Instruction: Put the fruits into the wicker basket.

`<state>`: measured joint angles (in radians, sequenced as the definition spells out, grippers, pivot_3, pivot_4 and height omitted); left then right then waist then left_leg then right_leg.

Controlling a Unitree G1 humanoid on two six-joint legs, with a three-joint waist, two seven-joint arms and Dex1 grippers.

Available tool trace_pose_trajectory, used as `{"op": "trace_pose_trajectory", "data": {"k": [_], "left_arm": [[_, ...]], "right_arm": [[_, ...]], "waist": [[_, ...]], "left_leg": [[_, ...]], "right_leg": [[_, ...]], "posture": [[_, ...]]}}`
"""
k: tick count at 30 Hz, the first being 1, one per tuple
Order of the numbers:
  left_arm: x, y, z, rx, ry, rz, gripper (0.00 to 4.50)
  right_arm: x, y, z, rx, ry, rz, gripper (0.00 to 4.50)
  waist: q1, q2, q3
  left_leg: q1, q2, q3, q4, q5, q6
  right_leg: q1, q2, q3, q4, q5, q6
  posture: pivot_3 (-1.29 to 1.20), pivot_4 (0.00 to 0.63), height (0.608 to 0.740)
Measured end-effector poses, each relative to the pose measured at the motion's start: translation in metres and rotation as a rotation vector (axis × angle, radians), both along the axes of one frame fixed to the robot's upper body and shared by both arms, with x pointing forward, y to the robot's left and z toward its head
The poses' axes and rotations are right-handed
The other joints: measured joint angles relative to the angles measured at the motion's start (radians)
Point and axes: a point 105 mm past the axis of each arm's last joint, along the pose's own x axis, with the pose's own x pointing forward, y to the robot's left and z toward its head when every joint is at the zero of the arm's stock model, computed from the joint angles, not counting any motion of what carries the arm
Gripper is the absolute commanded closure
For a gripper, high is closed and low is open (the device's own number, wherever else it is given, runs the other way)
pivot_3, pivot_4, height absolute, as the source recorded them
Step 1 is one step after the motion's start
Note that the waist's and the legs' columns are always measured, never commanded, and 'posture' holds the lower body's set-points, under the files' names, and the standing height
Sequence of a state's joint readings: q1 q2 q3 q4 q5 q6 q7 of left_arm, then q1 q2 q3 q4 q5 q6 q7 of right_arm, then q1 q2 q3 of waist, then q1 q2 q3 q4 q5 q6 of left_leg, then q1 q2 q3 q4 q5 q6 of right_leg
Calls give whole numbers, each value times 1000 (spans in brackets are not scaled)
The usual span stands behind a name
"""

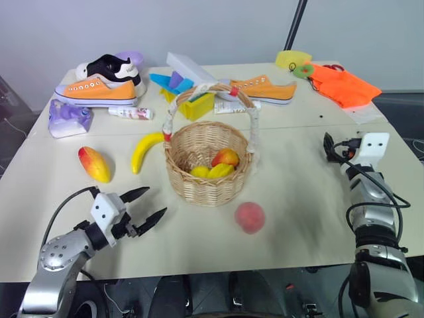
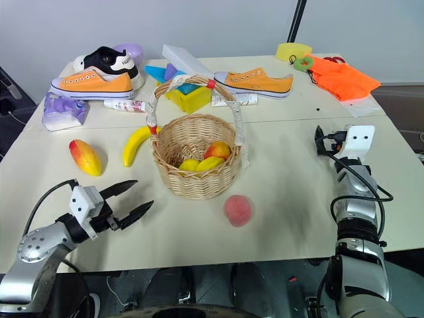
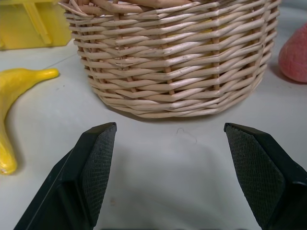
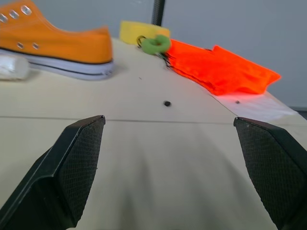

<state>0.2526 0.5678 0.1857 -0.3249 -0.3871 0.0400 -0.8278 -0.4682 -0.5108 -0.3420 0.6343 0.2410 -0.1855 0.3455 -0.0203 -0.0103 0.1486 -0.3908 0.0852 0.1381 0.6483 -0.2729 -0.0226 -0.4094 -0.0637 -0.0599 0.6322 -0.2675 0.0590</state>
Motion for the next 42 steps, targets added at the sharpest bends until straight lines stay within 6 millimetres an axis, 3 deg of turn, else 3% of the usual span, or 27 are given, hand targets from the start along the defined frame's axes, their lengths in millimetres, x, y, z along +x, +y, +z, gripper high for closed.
{"op": "trace_pose_trajectory", "data": {"k": [4, 7, 9, 14, 17, 24, 30, 42], "left_arm": [[7, 10, 21, -73, -58, 27, 644], [9, 12, 33, -126, -73, 16, 644], [7, 12, 37, -136, -68, -13, 644], [2, 1, 47, -146, -92, -107, 644], [-2, -9, 43, -149, -70, -178, 644], [-8, -20, 37, -130, -53, -268, 644], [-24, -26, 22, -85, 10, -359, 644], [-31, -34, 23, -79, 10, -397, 644]], "right_arm": [[-21, 32, 3, 20, 3, 269, 21], [-57, 72, 2, 3, 102, 555, 21], [-83, 97, 15, 11, 156, 740, 21], [-119, 118, 46, -55, 235, 952, 21], [-145, 139, 37, -126, 370, 1104, 21], [-154, 163, 23, -191, 443, 1190, 21], [-151, 186, 18, -352, 445, 1273, 21], [-132, 189, -18, -519, 508, 1309, 21]], "waist": [[5, 1, 0], [8, 2, 0], [6, 3, 0], [8, -3, -3], [10, -4, -3], [8, -4, -3], [9, -5, -3], [9, -6, -2]], "left_leg": [[0, 1, -1, 0, 0, 0], [0, 2, -1, -1, 0, 1], [0, 2, -1, 0, -1, 1], [0, 1, -1, 1, -1, 1], [0, 1, -2, -1, -1, 1], [-1, 0, -1, 0, -1, 1], [-1, 0, -1, 0, -1, 1], [-2, 0, -1, 0, -1, 1]], "right_leg": [[0, 0, 0, 0, 0, 0], [1, -1, 0, 0, 0, 0], [1, -2, 0, 0, 0, 0], [1, 0, 0, -2, -2, -4], [0, 0, 0, -3, -3, -4], [-1, 0, 0, -3, -4, -6], [-2, 0, 0, -3, -5, -7], [-2, 0, 0, -2, -5, -7]], "posture": [[0, 150, 740], [0, 150, 740], [0, 150, 740], [0, 150, 740], [0, 150, 740], [0, 150, 740], [0, 150, 740], [0, 150, 740]]}}
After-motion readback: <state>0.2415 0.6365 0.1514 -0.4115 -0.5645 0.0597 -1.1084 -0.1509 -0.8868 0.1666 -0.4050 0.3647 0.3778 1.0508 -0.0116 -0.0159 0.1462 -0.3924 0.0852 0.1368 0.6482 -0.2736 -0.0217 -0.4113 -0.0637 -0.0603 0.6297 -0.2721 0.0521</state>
